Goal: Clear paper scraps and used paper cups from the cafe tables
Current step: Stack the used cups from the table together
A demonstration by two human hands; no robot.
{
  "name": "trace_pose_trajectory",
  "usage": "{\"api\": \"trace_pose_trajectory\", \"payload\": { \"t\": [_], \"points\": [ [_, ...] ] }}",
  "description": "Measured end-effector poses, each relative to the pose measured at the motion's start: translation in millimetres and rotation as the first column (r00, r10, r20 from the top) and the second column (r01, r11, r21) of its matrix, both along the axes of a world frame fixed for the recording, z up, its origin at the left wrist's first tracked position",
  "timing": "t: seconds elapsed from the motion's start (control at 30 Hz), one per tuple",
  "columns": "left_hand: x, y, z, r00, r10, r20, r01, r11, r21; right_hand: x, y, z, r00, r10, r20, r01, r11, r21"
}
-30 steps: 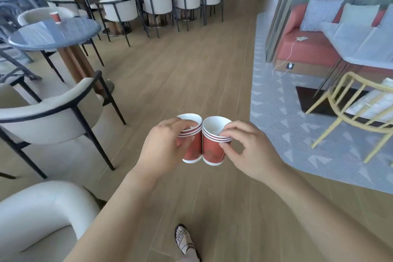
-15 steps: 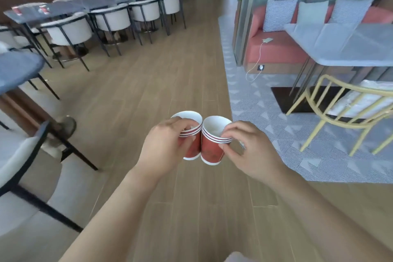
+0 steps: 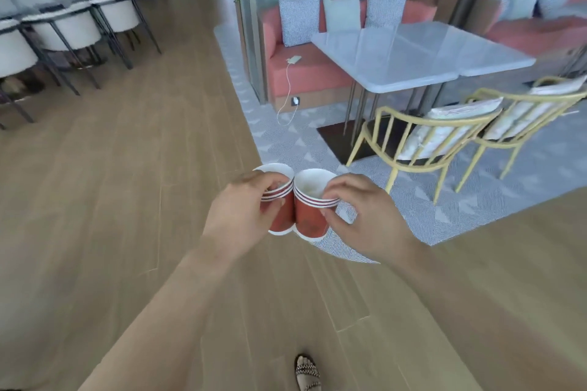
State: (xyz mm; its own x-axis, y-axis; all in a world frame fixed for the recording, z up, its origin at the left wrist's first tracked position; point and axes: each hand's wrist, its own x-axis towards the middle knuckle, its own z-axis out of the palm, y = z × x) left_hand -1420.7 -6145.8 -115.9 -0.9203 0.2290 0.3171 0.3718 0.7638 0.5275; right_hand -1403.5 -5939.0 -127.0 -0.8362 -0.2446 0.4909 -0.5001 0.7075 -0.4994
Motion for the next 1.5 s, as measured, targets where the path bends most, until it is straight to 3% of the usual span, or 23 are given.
{"api": "trace_pose_trajectory", "payload": {
  "t": [0.17, 0.33, 0.5, 0.7, 0.93, 1.2, 1.5],
  "points": [
    [-70.5, -4.2, -1.7, 0.999, 0.013, -0.03, -0.013, 1.0, 0.002, -76.3, -1.6, -2.1, 1.0, 0.026, -0.008, -0.026, 1.0, -0.002],
    [-99.0, -48.9, -9.5, 0.978, 0.203, -0.035, -0.203, 0.979, 0.019, -141.0, -52.9, -13.8, 0.989, 0.15, 0.004, -0.15, 0.988, -0.022],
    [-102.5, -126.8, -19.7, 0.903, 0.43, 0.007, -0.429, 0.903, -0.013, -185.2, -142.7, -29.0, 0.933, 0.349, 0.088, -0.348, 0.937, -0.023],
    [-83.4, -252.3, -25.7, 0.756, 0.654, 0.005, -0.654, 0.756, -0.002, -215.0, -294.3, -33.6, 0.803, 0.585, 0.116, -0.591, 0.807, 0.02],
    [-36.0, -416.8, -14.9, 0.523, 0.852, 0.029, -0.852, 0.522, 0.043, -220.9, -501.2, -18.4, 0.565, 0.82, 0.086, -0.822, 0.569, -0.026],
    [9.9, -568.3, -5.4, 0.332, 0.934, -0.13, -0.942, 0.323, -0.091, -206.4, -697.7, -14.3, 0.326, 0.945, 0.038, -0.944, 0.327, -0.034],
    [-39.5, -716.7, -35.1, 0.24, 0.97, -0.042, -0.962, 0.231, -0.148, -248.7, -858.5, -44.1, 0.27, 0.955, 0.12, -0.959, 0.278, -0.059]
  ]
}}
